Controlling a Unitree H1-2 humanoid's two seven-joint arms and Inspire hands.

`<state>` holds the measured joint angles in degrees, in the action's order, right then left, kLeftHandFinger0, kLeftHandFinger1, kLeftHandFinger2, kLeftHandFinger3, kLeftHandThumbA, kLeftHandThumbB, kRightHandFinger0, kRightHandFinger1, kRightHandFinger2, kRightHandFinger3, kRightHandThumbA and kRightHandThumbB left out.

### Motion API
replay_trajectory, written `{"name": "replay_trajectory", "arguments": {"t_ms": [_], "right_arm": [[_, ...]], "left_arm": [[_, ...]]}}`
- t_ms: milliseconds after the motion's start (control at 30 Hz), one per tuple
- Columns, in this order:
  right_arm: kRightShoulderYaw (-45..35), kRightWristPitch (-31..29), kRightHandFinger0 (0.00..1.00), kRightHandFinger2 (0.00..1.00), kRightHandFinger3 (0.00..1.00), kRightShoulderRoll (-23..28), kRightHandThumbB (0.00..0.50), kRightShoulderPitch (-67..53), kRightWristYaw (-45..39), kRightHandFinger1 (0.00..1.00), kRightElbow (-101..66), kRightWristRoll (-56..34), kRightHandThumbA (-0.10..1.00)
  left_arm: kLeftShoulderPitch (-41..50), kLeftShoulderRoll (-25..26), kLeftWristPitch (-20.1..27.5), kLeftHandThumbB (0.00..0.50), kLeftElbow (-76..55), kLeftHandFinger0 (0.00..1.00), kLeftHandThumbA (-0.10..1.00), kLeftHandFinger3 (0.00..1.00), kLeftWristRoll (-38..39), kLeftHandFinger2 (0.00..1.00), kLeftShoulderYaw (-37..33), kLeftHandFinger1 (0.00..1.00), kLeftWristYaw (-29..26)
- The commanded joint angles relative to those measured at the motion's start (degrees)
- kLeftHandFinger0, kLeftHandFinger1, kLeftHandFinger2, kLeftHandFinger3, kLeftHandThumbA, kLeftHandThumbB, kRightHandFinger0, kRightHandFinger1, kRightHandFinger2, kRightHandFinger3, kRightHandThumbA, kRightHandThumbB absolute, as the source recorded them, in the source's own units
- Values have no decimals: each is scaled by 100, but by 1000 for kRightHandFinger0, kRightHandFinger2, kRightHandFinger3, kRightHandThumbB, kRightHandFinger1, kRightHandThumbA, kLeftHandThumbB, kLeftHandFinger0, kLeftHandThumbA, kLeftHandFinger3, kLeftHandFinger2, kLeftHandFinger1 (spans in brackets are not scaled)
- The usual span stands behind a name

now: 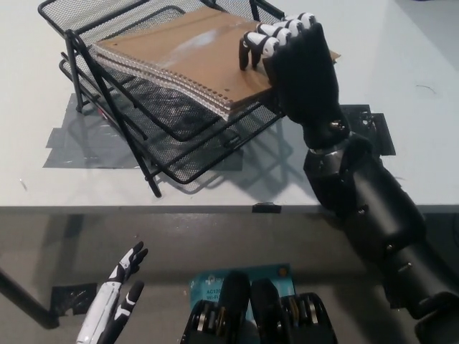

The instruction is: A person hands a notebook to the robot and the robot grabs it with its right hand and places it in the file tray kept in the centre of the desk infront of it.

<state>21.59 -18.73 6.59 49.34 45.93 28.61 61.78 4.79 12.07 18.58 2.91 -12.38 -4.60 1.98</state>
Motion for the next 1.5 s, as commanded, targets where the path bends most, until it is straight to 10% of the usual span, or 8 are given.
{"name": "replay_trajectory", "arguments": {"t_ms": [0, 600, 1467], "right_arm": [[-126, 157, 0, 164, 156, -141, 0, 701, 786, 0, 252, -23, 804], [733, 157, 0, 0, 89, 31, 0, 1410, 1731, 0, 2191, 367, 539], [888, 338, 0, 149, 102, -394, 0, 2321, 2246, 0, 2819, 58, 723]], "left_arm": [[1, 57, 177, 261, -143, 1000, 1000, 1000, -56, 1000, -9, 1000, 15], [-12, -5, -6, 286, -203, 1000, 1000, 1000, -1, 1000, -3, 1000, 19], [-113, 12, -29, 284, -233, 1000, 1000, 1000, -55, 1000, -49, 1000, 20]]}}
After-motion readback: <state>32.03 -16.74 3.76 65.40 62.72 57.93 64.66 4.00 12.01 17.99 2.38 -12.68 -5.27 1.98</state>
